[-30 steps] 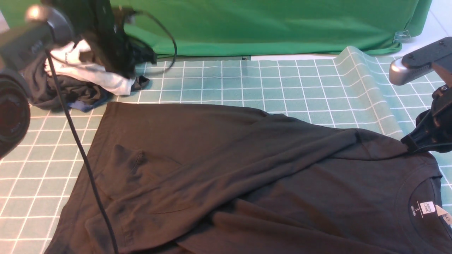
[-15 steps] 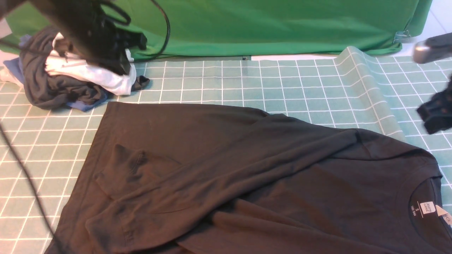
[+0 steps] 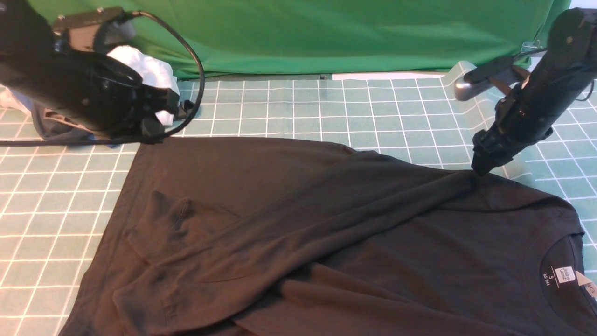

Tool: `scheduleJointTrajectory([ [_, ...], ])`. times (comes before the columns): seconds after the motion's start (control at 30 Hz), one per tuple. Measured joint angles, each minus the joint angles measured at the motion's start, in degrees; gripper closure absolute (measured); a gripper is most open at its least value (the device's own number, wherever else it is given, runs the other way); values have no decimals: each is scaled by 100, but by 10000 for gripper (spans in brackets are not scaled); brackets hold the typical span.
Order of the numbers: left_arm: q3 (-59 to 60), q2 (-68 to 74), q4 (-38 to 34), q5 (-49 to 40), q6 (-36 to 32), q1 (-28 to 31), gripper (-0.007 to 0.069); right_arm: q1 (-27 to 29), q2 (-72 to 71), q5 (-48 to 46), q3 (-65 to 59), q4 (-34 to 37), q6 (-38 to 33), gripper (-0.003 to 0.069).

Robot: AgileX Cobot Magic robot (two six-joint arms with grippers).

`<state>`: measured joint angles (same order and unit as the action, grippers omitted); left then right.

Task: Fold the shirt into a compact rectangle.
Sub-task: 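Grasp the near edge of the shirt at its hem and shoulder corners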

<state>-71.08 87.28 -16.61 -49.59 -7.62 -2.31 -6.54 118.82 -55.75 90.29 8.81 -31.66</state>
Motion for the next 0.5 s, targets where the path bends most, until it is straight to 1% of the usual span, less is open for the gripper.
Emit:
scheduleJointTrajectory([
  [0.13,0,-169,0,109,-31,0,613,0,150,-212,52,0,-32,167],
  [0.2,0,-191,0,151,-45,0,613,0,164,-322,52,6,-43,218],
  [0.27,0,-191,0,159,-45,0,613,0,164,-357,52,10,-49,231],
  [0.5,0,-191,0,203,-65,0,613,-6,201,-914,56,12,-49,225],
])
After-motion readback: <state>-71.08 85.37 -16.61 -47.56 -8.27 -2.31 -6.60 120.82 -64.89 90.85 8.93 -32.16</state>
